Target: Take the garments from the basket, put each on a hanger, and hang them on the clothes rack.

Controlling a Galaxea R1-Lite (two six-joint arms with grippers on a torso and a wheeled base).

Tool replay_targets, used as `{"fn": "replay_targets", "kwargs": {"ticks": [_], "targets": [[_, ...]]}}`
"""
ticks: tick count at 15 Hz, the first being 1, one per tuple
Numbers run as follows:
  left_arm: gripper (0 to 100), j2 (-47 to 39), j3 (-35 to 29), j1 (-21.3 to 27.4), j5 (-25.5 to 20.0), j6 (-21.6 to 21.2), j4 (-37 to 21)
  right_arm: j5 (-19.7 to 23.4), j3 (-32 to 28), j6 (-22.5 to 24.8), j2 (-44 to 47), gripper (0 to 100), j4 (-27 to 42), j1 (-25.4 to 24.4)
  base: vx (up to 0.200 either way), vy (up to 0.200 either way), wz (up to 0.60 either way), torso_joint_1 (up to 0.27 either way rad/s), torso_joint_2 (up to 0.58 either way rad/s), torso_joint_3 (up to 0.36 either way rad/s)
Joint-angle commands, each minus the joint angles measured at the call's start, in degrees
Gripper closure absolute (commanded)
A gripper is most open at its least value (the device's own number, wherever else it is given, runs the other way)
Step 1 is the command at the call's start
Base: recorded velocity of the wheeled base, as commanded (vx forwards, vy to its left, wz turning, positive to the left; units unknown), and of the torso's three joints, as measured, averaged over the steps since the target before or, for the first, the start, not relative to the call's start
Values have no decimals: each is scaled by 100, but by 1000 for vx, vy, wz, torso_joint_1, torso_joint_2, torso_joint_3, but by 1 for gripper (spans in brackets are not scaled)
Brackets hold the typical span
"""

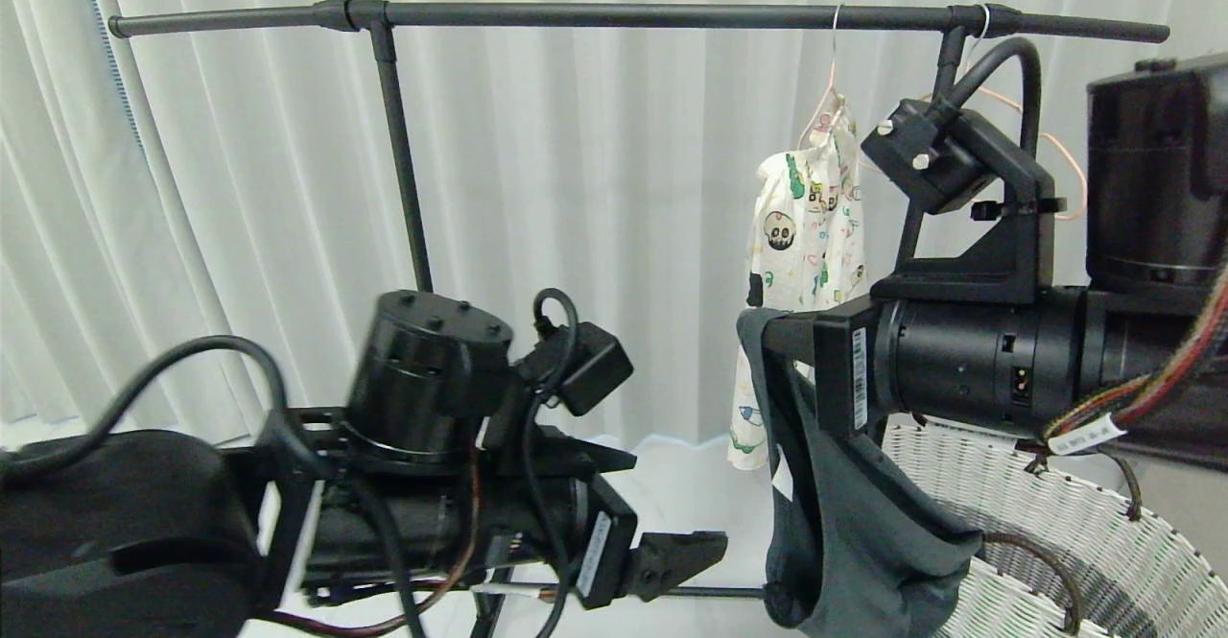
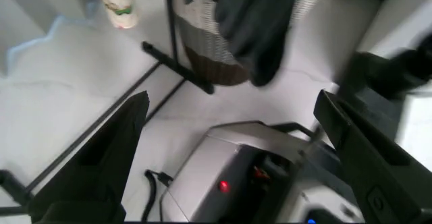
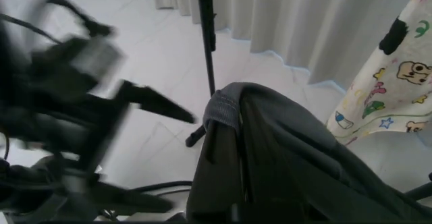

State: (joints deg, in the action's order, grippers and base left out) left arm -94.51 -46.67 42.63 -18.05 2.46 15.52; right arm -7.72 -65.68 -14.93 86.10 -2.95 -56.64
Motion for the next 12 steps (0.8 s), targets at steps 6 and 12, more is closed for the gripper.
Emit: {"fn": "replay_targets", "kwargs": {"ticks": [6,12], "targets": [[0,-1473,-352,351,408,88,812,262,152,8,-6,100,-74,250,0,0,0,0,0,0],[0,-1113,79,342,-102,88,812,332,161,8,3,100,-153,320,0,0,0,0,0,0]]}}
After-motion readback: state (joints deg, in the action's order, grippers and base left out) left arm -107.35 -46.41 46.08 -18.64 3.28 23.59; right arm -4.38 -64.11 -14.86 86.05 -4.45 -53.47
